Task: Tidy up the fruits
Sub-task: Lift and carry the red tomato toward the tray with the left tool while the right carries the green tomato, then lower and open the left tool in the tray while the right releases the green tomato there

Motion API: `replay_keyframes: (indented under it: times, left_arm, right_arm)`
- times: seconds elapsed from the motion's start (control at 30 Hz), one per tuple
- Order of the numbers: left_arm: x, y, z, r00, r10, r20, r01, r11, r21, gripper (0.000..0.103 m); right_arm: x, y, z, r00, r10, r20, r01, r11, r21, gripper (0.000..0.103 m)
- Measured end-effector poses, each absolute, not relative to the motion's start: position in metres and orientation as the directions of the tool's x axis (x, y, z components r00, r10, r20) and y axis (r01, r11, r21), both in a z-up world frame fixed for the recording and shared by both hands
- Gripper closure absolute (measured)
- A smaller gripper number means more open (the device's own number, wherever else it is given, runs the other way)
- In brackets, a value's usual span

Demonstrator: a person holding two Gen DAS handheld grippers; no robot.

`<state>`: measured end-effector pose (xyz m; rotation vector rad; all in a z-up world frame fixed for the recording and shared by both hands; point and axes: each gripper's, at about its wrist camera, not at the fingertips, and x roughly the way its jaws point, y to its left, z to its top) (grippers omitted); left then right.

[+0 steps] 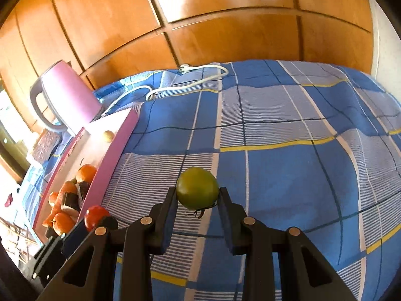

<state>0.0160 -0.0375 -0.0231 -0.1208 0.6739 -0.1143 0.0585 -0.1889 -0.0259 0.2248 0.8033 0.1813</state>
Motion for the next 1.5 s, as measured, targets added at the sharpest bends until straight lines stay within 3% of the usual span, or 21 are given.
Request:
replay_keyframes:
  times: [0.77,1.5]
  left_arm:
    - [0.019,-0.011,-0.008,0.808,-0.055,-0.586,-0.048,0.986,-0.158,0.077]
    - [0.014,0.023,-0.003,0.826,0.087,-0.557,-0.218,0.960,-0.175,0.077]
  right_arm:
    - [0.041,-0.152,-0.002,0.771,0.266,-0.578,-0.219,0.964,0.152,0.070]
    - [0.045,-0.130,-0.002,0.750,0.343,-0.566,-0.318,0.937,0.146,0.070]
